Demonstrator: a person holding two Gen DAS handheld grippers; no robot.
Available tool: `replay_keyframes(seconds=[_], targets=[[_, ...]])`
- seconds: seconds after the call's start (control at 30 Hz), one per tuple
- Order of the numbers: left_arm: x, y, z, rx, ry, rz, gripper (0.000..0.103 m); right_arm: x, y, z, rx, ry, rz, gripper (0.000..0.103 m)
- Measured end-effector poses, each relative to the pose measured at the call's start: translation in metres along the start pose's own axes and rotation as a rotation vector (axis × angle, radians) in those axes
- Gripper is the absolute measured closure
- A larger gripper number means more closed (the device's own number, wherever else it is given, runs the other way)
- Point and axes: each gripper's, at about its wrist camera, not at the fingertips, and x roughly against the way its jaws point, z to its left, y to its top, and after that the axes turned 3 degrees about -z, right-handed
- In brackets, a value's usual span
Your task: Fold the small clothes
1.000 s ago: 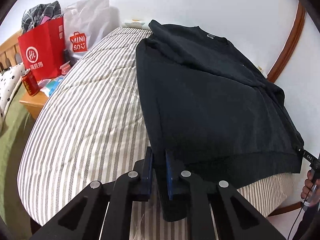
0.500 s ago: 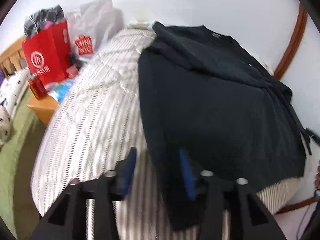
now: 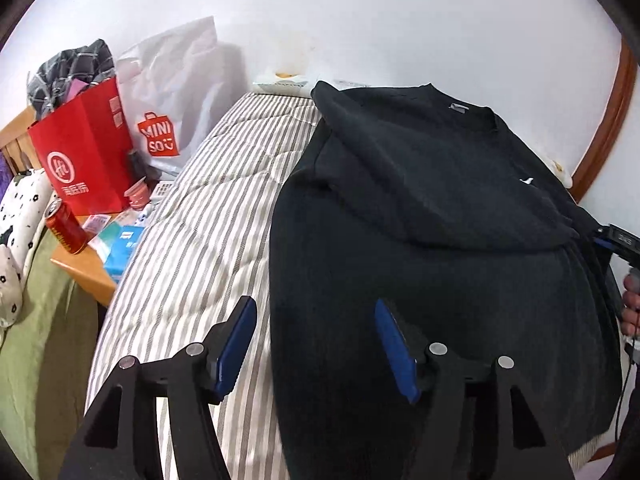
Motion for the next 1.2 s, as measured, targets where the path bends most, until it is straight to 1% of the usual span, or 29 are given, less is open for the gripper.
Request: replay_keyframes(seconds=[0.1, 0.2, 0.27, 0.3, 0.33, 0.37, 0.4, 0.47, 0.57, 0.6, 0.67, 0.7, 0.77, 0.8, 0.83, 0.9, 0.97, 1.0, 1.07, 1.1, 1.13, 1.2], targets=[[-0.014, 0.006, -0.001, 0.01, -0.008, 0.01, 0.043, -0.048, 0.012, -0.01, -0.056, 0.001, 0.078, 0.04], [-0.028, 0.011, 0.0, 0.019, -0.01, 0.018, 0.043, -0.074, 0.013, -0.018, -0.126, 0.016, 0.129, 0.04], [-0.036, 0.015, 0.0, 0.027, -0.008, 0.025, 0.043, -0.077, 0.018, -0.014, -0.122, 0.007, 0.077, 0.043], [-0.039, 0.016, 0.0, 0.03, -0.009, 0.029, 0.043, -0.081, 0.019, -0.009, -0.1, 0.014, 0.074, 0.056], [-0.043, 0.017, -0.001, 0.032, -0.007, 0.033, 0.043, -0.084, 0.02, -0.004, -0.076, 0.026, 0.068, 0.072], [-0.046, 0.018, -0.001, 0.031, -0.005, 0.036, 0.043, -0.084, 0.019, 0.0, -0.062, 0.047, 0.063, 0.078], [-0.049, 0.019, -0.002, 0.028, 0.002, 0.04, 0.043, -0.081, 0.021, 0.002, -0.047, 0.05, 0.059, 0.082], [-0.052, 0.019, -0.003, 0.022, 0.015, 0.046, 0.043, -0.069, 0.024, 0.002, -0.014, 0.035, 0.018, 0.084], [-0.056, 0.017, -0.003, 0.018, 0.024, 0.057, 0.043, -0.036, 0.027, -0.012, -0.035, 0.06, -0.069, 0.084], [-0.056, 0.016, -0.002, 0.016, 0.028, 0.059, 0.043, -0.025, 0.027, -0.019, -0.043, 0.034, -0.097, 0.084], [-0.057, 0.015, -0.001, 0.017, 0.03, 0.061, 0.041, -0.016, 0.026, -0.029, -0.042, -0.014, -0.119, 0.084], [-0.057, 0.015, 0.0, 0.02, 0.026, 0.061, 0.041, -0.013, 0.024, -0.034, -0.047, -0.023, -0.115, 0.083], [-0.056, 0.016, 0.001, 0.025, 0.02, 0.058, 0.041, -0.017, 0.019, -0.044, -0.066, -0.021, -0.07, 0.081], [-0.056, 0.016, 0.001, 0.027, 0.019, 0.056, 0.041, -0.021, 0.014, -0.047, -0.073, -0.038, -0.039, 0.077], [-0.055, 0.016, 0.002, 0.028, 0.017, 0.054, 0.041, -0.023, 0.011, -0.049, -0.073, -0.066, -0.013, 0.068], [-0.052, 0.018, 0.002, 0.024, 0.016, 0.046, 0.041, -0.019, 0.008, -0.046, -0.056, -0.107, -0.01, 0.065], [-0.05, 0.02, 0.002, 0.015, 0.022, 0.038, 0.041, -0.008, 0.013, -0.034, -0.029, -0.155, -0.046, 0.06], [-0.05, 0.021, 0.001, 0.01, 0.026, 0.033, 0.041, 0.002, 0.016, -0.028, -0.009, -0.173, -0.07, 0.054], [-0.05, 0.025, 0.002, -0.003, 0.036, 0.022, 0.041, 0.016, 0.025, -0.004, 0.056, -0.177, -0.127, 0.051], [-0.051, 0.027, 0.002, -0.011, 0.042, 0.021, 0.041, 0.018, 0.032, 0.013, 0.094, -0.161, -0.143, 0.047], [-0.052, 0.029, 0.002, -0.015, 0.043, 0.02, 0.041, 0.015, 0.038, 0.034, 0.138, -0.126, -0.152, 0.045], [-0.055, 0.034, 0.003, -0.018, 0.043, 0.012, 0.041, 0.002, 0.045, 0.076, 0.206, -0.024, -0.135, 0.044]])
